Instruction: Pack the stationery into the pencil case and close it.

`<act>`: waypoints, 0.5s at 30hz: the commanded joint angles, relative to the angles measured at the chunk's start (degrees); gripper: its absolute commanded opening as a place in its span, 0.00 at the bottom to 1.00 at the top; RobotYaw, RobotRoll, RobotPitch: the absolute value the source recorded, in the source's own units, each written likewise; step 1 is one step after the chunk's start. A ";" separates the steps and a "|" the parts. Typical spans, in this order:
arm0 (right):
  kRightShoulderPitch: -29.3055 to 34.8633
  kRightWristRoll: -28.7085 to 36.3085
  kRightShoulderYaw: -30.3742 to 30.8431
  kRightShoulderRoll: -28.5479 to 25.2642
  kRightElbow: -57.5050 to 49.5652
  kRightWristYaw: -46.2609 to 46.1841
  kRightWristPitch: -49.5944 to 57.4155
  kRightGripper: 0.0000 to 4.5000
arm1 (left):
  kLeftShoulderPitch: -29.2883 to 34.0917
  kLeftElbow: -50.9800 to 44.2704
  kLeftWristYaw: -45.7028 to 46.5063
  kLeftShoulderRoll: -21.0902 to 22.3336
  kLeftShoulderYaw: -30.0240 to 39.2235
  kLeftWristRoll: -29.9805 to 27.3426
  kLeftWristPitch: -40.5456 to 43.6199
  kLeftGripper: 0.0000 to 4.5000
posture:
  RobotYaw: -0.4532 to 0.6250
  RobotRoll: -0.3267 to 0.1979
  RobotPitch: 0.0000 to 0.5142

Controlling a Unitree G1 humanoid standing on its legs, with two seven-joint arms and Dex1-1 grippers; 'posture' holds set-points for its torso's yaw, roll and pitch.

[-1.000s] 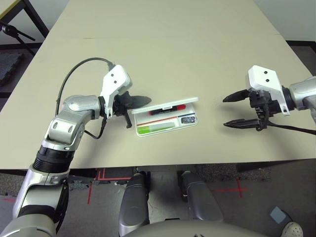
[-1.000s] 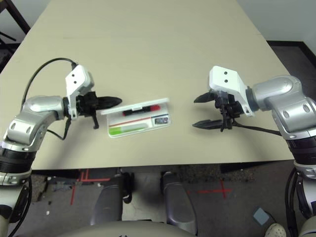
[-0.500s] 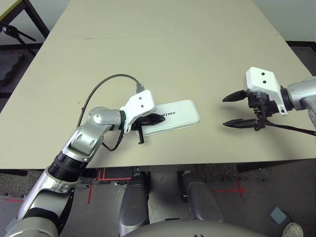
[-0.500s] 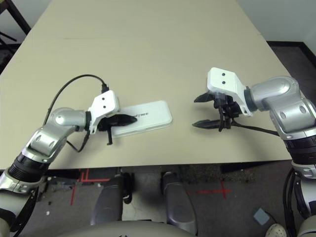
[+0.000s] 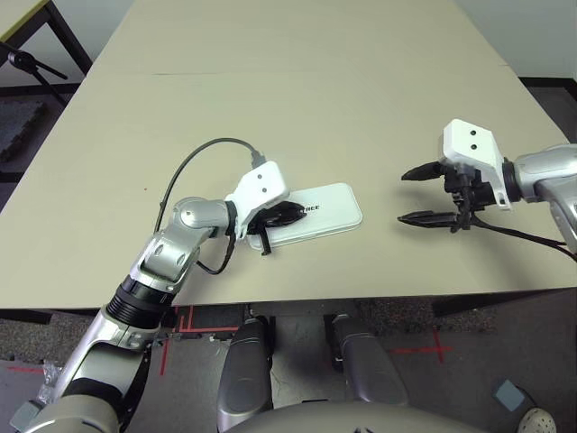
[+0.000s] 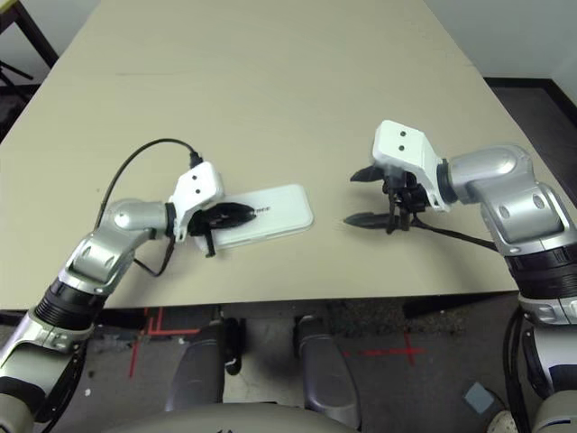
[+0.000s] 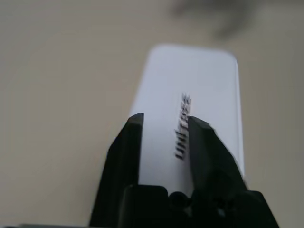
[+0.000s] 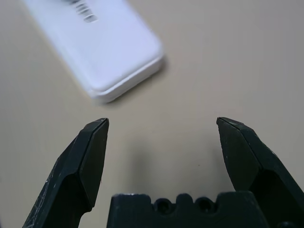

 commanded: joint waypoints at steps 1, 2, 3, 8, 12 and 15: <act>0.01 0.68 -3.51 3.47 3.82 -6.54 0.60 1.00 | 2.43 -0.98 2.49 -2.57 4.98 -5.64 1.37 0.73 | 0.38 0.62 0.43; -0.17 0.66 -4.81 5.22 5.52 -9.20 -0.12 1.00 | 2.69 -0.40 4.16 -3.56 7.00 -6.57 1.22 0.81 | 0.38 0.62 0.43; -0.39 0.62 -6.13 6.90 7.22 -11.73 -1.11 1.00 | 2.65 0.36 6.12 -4.55 8.94 -7.22 0.97 0.89 | 0.38 0.62 0.43; -1.23 -1.98 -13.84 14.52 19.90 -29.55 -11.03 1.00 | 0.63 4.93 20.32 -10.46 20.76 -10.35 -0.14 0.99 | 0.38 0.62 0.43; -1.41 -2.44 -19.13 17.51 27.99 -40.70 -21.47 1.00 | 0.83 7.60 28.63 -12.16 26.96 -9.91 -3.45 0.99 | 0.39 0.62 0.44; -1.67 -2.18 -21.73 18.72 32.48 -45.44 -27.61 1.00 | 1.23 9.81 31.40 -11.45 28.41 -8.18 -6.39 0.99 | 0.40 0.62 0.45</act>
